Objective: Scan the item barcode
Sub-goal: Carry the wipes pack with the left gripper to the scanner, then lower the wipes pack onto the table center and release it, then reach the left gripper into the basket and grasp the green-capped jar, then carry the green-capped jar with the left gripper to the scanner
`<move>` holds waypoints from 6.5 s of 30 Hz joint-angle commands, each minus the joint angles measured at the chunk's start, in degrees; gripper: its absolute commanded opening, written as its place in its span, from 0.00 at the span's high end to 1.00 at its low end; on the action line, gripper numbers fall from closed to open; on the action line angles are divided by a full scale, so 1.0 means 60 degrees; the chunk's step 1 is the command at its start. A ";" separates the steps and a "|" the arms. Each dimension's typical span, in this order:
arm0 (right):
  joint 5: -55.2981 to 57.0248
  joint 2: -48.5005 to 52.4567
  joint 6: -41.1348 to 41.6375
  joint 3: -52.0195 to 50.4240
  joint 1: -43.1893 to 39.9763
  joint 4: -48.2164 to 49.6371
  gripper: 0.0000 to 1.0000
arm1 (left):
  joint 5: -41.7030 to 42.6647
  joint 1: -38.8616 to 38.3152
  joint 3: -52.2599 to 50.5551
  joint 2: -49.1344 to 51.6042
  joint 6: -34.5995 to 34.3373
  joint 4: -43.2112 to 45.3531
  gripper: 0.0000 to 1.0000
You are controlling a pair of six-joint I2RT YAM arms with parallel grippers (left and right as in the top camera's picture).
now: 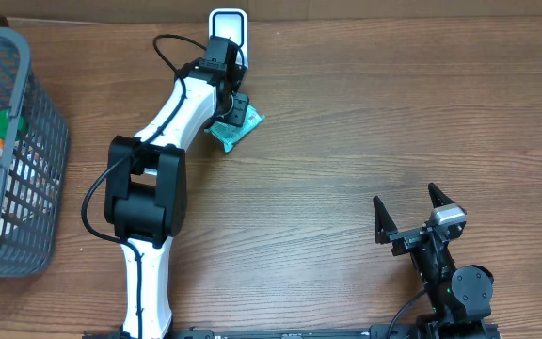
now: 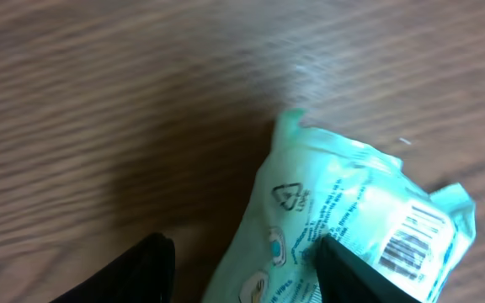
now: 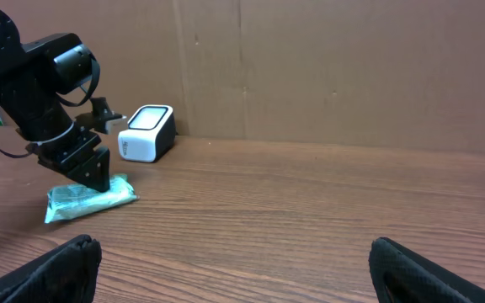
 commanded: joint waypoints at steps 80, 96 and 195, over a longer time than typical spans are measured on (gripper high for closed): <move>-0.0044 -0.0087 -0.0011 -0.0102 -0.0011 0.0047 0.00 | 0.0543 1.0732 -0.2131 -0.4925 -0.2503 -0.1574 0.06; -0.0044 -0.0087 -0.0007 -0.0098 -0.0011 0.0047 0.00 | 0.0787 0.9100 0.0652 -0.3158 -0.0178 -0.0958 0.05; -0.0044 -0.0087 -0.0007 -0.0102 -0.0011 0.0047 0.00 | 0.1526 -0.0415 0.5071 -0.1056 0.1067 -0.8950 0.60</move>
